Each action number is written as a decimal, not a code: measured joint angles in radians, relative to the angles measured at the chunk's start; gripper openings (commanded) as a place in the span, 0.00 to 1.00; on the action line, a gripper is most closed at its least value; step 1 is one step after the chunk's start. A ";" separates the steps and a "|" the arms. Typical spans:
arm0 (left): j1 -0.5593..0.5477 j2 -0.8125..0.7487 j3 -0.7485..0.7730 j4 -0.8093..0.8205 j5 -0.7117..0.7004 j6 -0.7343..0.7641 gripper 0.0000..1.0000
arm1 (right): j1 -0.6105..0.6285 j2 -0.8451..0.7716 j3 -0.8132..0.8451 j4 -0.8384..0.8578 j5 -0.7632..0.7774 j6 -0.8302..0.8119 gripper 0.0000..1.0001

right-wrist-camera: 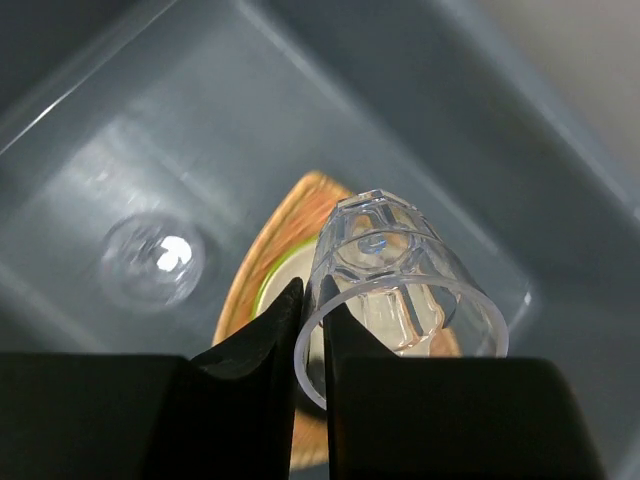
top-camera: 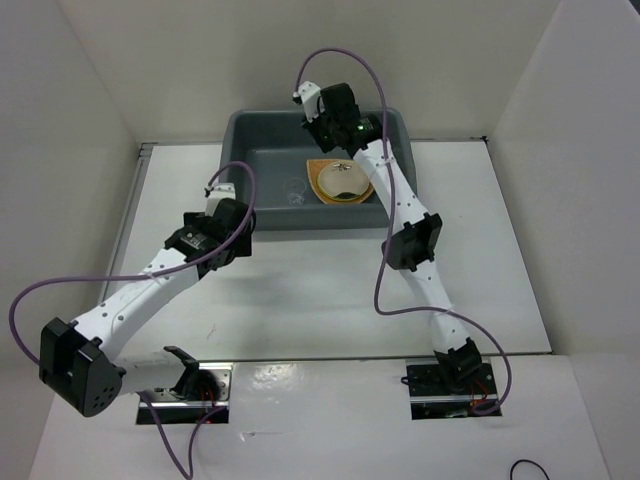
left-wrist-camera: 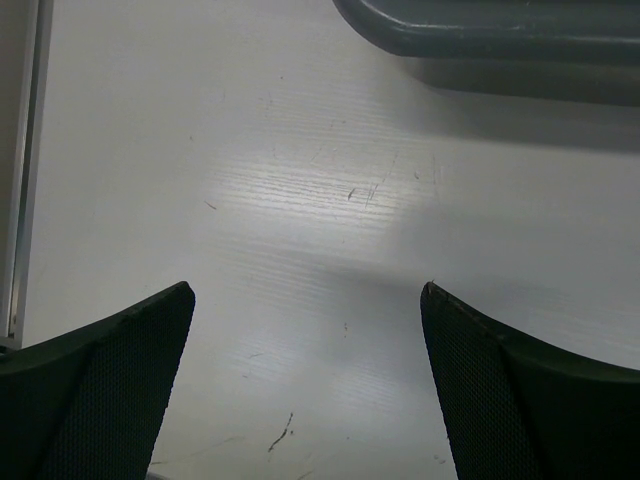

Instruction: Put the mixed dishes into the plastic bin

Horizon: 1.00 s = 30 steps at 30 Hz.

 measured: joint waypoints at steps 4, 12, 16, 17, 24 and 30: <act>0.007 -0.020 0.000 -0.019 0.021 0.001 1.00 | 0.008 0.060 0.000 0.115 0.023 -0.038 0.08; 0.016 0.003 0.000 -0.031 0.034 0.003 1.00 | 0.040 0.216 0.007 0.216 0.054 -0.156 0.07; 0.016 0.043 0.000 -0.031 0.037 0.003 1.00 | 0.058 0.274 0.007 0.238 0.074 -0.233 0.07; 0.016 0.050 0.000 -0.032 0.037 0.003 1.00 | 0.062 0.277 0.007 0.250 0.079 -0.245 0.07; 0.016 0.080 0.000 -0.036 0.038 0.004 1.00 | 0.085 0.281 0.008 0.301 0.072 -0.314 0.07; 0.016 0.099 0.000 -0.038 0.039 0.004 1.00 | 0.087 0.300 0.017 0.305 0.047 -0.338 0.07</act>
